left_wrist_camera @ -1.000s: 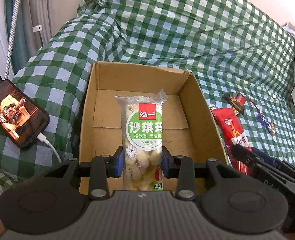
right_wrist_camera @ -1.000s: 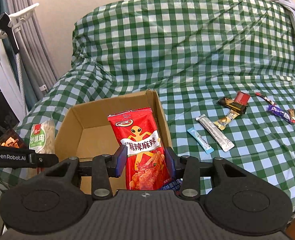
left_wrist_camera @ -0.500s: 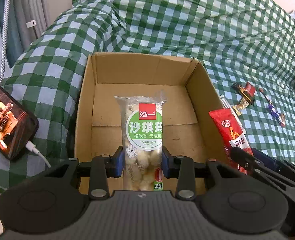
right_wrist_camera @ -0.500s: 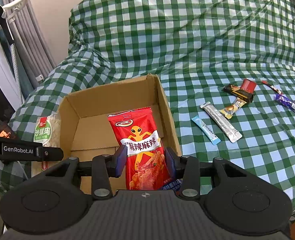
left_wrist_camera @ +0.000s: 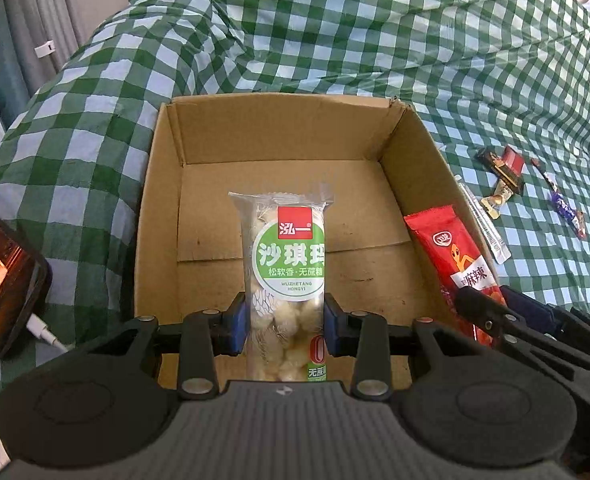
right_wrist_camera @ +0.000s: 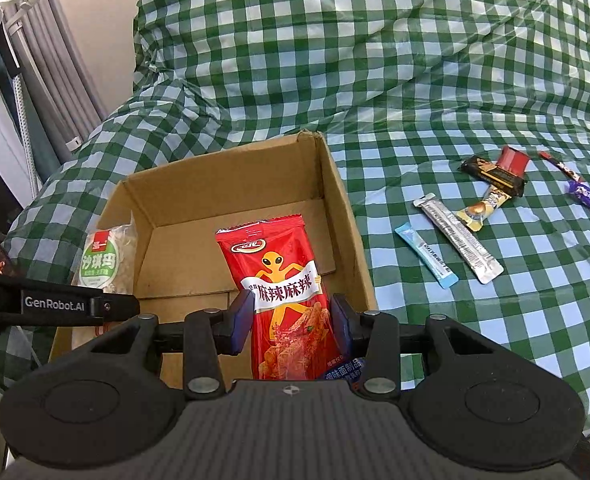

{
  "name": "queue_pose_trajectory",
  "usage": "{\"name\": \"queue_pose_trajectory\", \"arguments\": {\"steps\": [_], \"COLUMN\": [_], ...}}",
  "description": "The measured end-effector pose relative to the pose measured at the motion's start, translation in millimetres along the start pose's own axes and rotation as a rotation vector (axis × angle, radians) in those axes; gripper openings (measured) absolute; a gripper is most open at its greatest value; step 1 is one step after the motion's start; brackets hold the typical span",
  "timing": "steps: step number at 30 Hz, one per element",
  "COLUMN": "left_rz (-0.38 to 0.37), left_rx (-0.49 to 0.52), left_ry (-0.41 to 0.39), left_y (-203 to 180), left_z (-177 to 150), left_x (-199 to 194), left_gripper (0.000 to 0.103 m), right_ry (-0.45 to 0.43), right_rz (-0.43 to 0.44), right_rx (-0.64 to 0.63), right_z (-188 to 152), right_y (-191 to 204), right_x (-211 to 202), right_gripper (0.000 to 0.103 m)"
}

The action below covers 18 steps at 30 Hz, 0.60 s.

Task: Organize snacks
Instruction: 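Carry the green cracker bag into the box with left tool while right carries red pack there, then open both tools to drop the two snacks into the box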

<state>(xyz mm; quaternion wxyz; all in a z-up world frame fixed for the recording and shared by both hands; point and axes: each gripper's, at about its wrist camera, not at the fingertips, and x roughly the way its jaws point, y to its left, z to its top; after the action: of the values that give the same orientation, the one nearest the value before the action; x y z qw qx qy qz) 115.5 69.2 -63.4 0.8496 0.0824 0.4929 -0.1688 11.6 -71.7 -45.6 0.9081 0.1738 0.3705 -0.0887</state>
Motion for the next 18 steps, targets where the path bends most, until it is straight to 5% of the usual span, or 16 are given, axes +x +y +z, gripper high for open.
{"name": "queue_pose_trajectory", "arguments": {"steps": [6,7,8,10,13,18], "left_rz": [0.007,0.006,-0.001,0.009,0.048,0.066], "left_rx": [0.007,0.007,0.004,-0.019,-0.027,0.011], "left_ry": [0.0,-0.008,-0.017,-0.041,-0.099,-0.081], "left_y": [2.8,3.5,4.8,7.1,9.8,8.1], "left_z": [3.6,4.3,5.6,8.7,9.9,-1.1], "left_x": [8.6,8.7,7.8,3.4,-9.0,-21.7], "left_gripper": [0.041,0.048,0.075,0.102,0.103,0.103], "right_ry": [0.017,0.017,0.019,0.024,0.013,0.012], "right_rz": [0.001,0.002,0.003,0.022,0.012,0.028], "right_rx": [-0.004,-0.006,-0.006,0.006,0.047,0.063], "right_z": [2.1,2.8,3.6,6.9,13.5,14.3], "right_y": [0.6,0.6,0.6,-0.8,-4.5,-7.5], "right_x": [9.1,10.1,10.9,11.5,7.0,-12.1], "right_gripper": [0.044,0.044,0.044,0.047,0.079,0.087]}}
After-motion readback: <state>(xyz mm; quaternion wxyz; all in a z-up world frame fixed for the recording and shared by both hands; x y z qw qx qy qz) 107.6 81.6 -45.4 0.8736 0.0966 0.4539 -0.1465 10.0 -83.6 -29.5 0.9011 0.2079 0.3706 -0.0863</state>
